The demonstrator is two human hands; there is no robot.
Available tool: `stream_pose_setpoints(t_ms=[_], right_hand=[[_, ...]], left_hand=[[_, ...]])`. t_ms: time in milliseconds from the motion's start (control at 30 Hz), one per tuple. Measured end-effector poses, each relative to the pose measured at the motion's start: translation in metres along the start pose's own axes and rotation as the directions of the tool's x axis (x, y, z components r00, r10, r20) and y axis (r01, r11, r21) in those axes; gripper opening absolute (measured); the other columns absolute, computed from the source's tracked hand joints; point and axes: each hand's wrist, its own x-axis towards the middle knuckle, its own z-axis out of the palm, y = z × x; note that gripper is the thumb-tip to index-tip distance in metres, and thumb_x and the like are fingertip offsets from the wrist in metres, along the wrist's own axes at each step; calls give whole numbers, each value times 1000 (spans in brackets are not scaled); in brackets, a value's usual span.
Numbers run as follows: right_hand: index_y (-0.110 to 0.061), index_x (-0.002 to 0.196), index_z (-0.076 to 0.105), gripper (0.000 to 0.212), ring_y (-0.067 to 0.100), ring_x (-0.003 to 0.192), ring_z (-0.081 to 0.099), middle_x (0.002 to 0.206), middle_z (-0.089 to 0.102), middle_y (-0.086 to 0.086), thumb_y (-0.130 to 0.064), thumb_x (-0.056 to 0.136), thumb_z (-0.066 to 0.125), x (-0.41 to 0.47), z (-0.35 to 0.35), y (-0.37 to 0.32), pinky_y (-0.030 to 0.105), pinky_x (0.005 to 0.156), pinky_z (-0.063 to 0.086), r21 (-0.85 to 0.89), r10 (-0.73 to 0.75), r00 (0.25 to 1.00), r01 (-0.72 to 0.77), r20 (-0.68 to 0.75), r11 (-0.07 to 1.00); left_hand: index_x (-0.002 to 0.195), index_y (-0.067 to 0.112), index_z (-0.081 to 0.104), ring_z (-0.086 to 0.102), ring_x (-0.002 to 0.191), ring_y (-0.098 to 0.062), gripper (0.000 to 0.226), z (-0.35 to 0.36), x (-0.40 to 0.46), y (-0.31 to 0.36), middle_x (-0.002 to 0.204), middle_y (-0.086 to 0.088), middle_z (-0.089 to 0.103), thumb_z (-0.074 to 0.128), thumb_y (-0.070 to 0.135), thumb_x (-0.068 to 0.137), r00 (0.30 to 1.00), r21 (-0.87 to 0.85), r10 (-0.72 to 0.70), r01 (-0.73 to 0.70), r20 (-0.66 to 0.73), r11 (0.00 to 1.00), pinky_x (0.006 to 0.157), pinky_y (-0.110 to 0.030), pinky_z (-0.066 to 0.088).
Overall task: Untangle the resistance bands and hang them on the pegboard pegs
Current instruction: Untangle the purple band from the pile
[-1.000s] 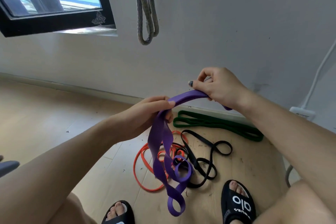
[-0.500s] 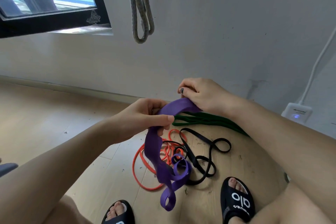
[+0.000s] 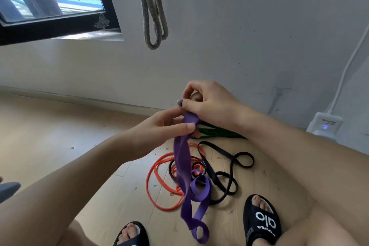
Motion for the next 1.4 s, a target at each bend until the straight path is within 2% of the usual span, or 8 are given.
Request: stream_pose_setpoints(t_ms=[133,433,700,867,967,1100,1267,1400], right_hand=[[-23,79,60,18,6,46,44,51,55,-7,-22,93,71,-2,-1,-2,22,55,38,54,3,998,0,-65,999],[-14,81,61,19,5,43,40,44,49,-10,-21,93,73,0,-13,3,16,51,34,118,30,988,-13,-151,993],[-16,80,61,19,4,45,42,47,53,-7,-22,93,74,-1,-10,3,19,54,37,98,12,993,0,-120,995],[-15,77,59,21,6,42,39,42,47,-11,-20,92,74,1,-20,10,19,52,33,85,46,983,-31,-180,996],[-15,77,59,22,6,43,39,42,48,-11,-21,92,75,1,-19,10,17,52,34,74,39,983,-26,-180,997],[-15,78,59,21,3,42,43,43,51,-10,-19,94,72,0,-28,9,12,49,34,113,42,977,-18,-210,993],[-14,79,61,21,4,43,41,45,51,-9,-22,93,73,-4,-28,11,15,51,35,96,38,982,-21,-184,995],[-16,76,60,22,4,44,43,45,53,-10,-21,92,74,-1,-34,10,23,54,39,135,57,970,-25,-237,991]], left_hand=[[136,22,58,68,113,-20,40,5,2,1,115,-1,74,61,23,96,1000,30,13,-14,15,999,103,-32,53],[119,2,59,56,59,-5,34,12,10,0,69,11,58,75,10,90,995,112,43,-33,-93,993,58,-15,45],[99,23,65,59,56,-2,13,20,16,-1,65,15,65,75,23,91,984,337,133,-85,-122,938,59,-13,46],[113,5,63,64,92,-46,41,16,17,0,98,-26,64,77,34,87,993,245,97,-77,-69,966,86,-51,56],[103,4,62,67,71,-27,21,13,19,2,80,-13,67,75,16,92,994,218,91,-74,-66,973,72,-35,60],[96,13,62,53,62,-12,33,16,21,7,72,1,57,78,38,82,996,106,41,-33,-74,994,64,-21,48],[75,15,53,43,56,-13,52,24,20,11,65,-2,50,59,67,77,994,108,27,-16,-102,994,60,-21,42],[77,12,51,45,58,-13,49,28,25,15,64,-1,50,56,59,86,988,33,18,-13,-155,999,64,-26,42]])
